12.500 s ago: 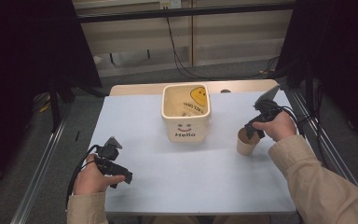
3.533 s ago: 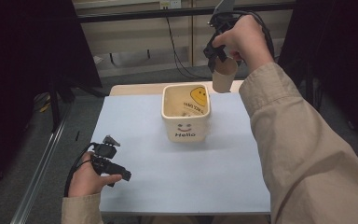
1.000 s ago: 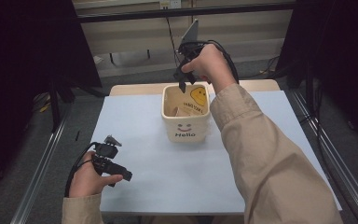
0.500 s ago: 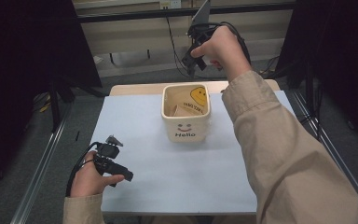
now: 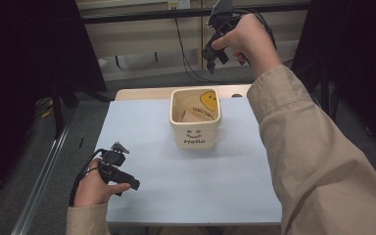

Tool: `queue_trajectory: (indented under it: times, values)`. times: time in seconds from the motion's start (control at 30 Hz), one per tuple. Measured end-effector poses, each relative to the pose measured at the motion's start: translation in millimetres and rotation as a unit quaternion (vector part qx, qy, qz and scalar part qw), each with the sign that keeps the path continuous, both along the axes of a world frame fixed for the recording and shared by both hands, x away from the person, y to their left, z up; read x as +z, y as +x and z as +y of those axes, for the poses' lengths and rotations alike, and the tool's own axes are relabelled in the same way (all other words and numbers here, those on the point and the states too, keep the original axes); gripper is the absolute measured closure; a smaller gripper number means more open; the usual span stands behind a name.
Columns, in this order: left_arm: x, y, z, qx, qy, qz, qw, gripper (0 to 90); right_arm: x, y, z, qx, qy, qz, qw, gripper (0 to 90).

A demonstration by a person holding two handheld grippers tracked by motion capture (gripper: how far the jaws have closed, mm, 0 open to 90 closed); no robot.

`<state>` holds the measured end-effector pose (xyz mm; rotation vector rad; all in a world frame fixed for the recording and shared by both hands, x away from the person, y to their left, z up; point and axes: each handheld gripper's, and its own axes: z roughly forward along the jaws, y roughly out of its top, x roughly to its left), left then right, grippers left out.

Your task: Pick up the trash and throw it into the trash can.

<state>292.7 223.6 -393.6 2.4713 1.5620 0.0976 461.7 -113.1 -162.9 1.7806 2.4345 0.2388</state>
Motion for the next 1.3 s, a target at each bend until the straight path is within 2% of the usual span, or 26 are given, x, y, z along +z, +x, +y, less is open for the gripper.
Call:
queue_trajectory:
  times: [0.23,0.3,0.4,0.5,0.6,0.73,0.83,0.93,1.03,1.3]
  values:
    - [0.4,-0.5,1.3,-0.001,-0.002,0.008,1.0000,6.3,-5.7,-6.2,-8.5,0.007,-0.007,-0.004,0.9999,9.3]
    - [0.6,-1.2,2.1,0.003,-0.001,0.002,1.0000,6.3,-10.5,-9.9,-12.8,0.008,-0.008,-0.001,0.9999,9.3]
    - [1.5,-1.8,2.3,0.008,-0.008,0.003,0.9999,6.2,-16.5,-15.6,-20.4,0.009,-0.015,0.000,0.9999,9.2]
    - [1.5,-0.6,2.8,0.003,0.000,0.004,1.0000,6.2,-20.6,-21.3,-28.7,0.007,-0.017,0.003,0.9998,9.1]
    - [1.4,-1.4,1.8,0.005,-0.005,0.004,1.0000,6.3,-26.2,-28.0,-39.5,0.011,-0.018,-0.001,0.9998,9.1]
    - [2.2,-1.1,1.9,0.003,-0.003,0.004,1.0000,6.3,-37.1,-38.1,-52.4,0.014,-0.021,-0.001,0.9997,9.1]
    - [1.9,-1.6,0.8,0.006,-0.003,0.000,1.0000,6.3,-44.1,-46.1,-62.5,0.015,-0.014,-0.003,0.9998,9.1]
    - [2.8,-0.6,0.9,-0.005,0.005,0.002,1.0000,6.3,-54.5,-54.0,-72.8,0.014,-0.014,0.000,0.9998,9.1]
    - [2.7,-1.3,-0.6,0.000,0.001,-0.001,1.0000,6.3,-63.6,-60.6,-83.4,0.013,-0.004,-0.001,0.9999,8.9]
    - [2.7,-2.4,-2.2,0.003,0.001,-0.003,1.0000,6.3,-91.9,-76.2,-101.3,0.012,-0.009,0.014,0.9998,8.3]
